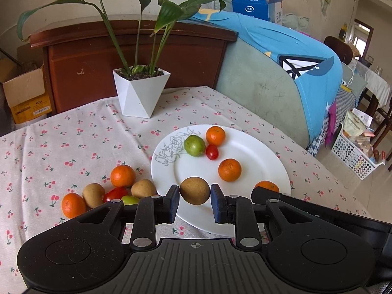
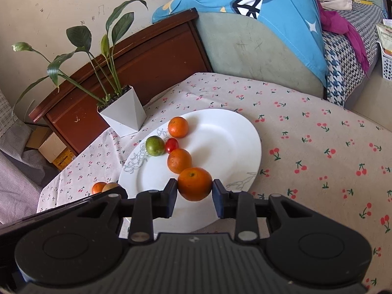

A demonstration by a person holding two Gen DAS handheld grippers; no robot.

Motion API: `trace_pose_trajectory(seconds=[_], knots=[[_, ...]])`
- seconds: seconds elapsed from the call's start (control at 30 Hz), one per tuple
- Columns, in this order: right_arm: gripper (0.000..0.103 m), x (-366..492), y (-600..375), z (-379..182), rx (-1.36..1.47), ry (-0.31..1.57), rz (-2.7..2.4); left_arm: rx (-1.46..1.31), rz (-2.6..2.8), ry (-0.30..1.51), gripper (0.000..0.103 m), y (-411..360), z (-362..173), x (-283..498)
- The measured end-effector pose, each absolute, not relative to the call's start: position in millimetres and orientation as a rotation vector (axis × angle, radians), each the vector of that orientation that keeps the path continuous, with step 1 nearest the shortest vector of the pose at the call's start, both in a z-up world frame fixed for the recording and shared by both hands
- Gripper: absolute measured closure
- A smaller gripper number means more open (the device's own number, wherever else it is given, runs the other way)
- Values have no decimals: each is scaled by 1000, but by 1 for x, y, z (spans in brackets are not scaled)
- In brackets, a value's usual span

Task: Organize fruits
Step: 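Carry both fruits onto the white plate and open both tools, then move both open tools back toward the remaining fruit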

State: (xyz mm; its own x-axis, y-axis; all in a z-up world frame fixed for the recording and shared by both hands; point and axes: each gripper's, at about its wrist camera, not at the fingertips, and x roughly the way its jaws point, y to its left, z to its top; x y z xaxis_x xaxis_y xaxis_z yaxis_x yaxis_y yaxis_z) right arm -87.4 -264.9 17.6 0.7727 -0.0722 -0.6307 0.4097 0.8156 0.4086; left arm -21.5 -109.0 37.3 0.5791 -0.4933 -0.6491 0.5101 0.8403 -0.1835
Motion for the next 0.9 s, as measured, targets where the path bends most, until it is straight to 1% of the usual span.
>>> trace_pose_trajectory(seconds=[0.07,0.23,0.27,0.3,0.43,0.5,0.53,0.9], knots=[[70,-88,-268,16,584,640,-285,22,-590,754,78,-110,37,-21],[69,-89,-268,19,587,619,-286,19,-598,747,76,-112,38,-21],[69,-90,-268,20,588,615,-285,20,-595,747,72,-112,39,-20],[69,-90,-268,20,591,612,-282,19,-589,746,67,-112,39,-20],[68,-88,-267,20,600,618,-262,17,-576,738,64,-108,42,-19],[68,-87,-265,20,600,619,-252,20,-558,738,58,-107,43,-18],[68,-87,-264,20,599,620,-245,21,-550,737,57,-106,44,-18],[57,-84,-247,23,562,618,-163,8,-442,725,54,-73,63,-9]])
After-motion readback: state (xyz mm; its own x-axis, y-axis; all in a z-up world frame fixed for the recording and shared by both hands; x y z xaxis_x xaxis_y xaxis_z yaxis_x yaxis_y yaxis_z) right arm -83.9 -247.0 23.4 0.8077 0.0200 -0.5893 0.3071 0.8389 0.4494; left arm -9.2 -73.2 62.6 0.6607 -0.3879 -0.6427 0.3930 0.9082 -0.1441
